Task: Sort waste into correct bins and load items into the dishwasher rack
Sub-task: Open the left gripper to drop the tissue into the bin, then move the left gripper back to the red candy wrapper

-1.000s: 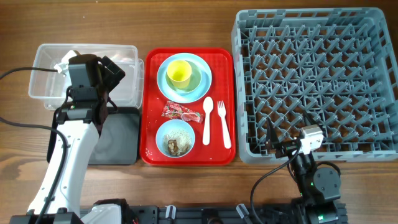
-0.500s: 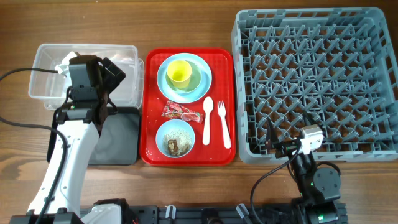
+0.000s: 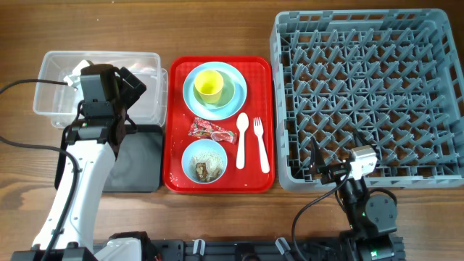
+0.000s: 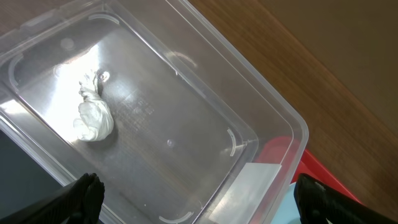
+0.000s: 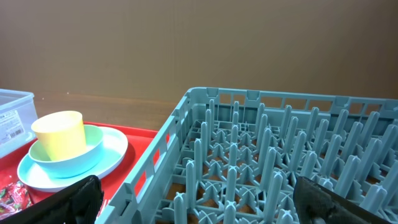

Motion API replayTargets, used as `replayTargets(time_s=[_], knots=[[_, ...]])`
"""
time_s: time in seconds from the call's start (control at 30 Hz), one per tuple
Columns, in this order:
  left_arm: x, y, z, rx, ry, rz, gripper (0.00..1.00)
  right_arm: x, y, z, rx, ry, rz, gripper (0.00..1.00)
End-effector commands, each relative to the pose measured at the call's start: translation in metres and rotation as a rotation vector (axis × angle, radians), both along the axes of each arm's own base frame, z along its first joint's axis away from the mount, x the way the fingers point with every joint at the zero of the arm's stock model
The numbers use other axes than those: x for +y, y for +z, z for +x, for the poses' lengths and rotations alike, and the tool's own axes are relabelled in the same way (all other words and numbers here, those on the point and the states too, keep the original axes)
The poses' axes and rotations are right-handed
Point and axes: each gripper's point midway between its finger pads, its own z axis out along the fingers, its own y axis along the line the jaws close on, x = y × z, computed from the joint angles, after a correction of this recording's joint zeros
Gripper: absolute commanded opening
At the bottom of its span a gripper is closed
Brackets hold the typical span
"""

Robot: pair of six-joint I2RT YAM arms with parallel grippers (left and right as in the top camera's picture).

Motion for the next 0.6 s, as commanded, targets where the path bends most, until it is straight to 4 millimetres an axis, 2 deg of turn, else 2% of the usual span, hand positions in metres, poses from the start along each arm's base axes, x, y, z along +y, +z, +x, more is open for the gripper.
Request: replayTargets(time_s=[0.0, 0.23, 0.3, 0.4, 0.57], knots=[[-0.004, 0.004, 0.000, -0.014, -0.025, -0.024, 0.99, 0.000, 0.001, 0.000, -0.006, 0.000, -0.005, 1.00], [-0.006, 0.004, 0.001, -0.015, -0.035, -0.033, 0.99, 0.000, 0.001, 0.000, -0.006, 0.000, -0.005, 1.00], [-0.007, 0.004, 0.001, -0.015, -0.038, -0.034, 0.96, 0.000, 0.001, 0.000, -0.006, 0.000, -0.005, 1.00], [-0.019, 0.006, 0.002, -0.022, -0.083, -0.067, 0.89, 0.000, 0.001, 0.000, -0.006, 0.000, -0.005, 1.00], [-0.059, 0.022, -0.001, -0.064, -0.210, -0.113, 0.75, 0.000, 0.001, 0.000, -0.006, 0.000, -0.005, 1.00]])
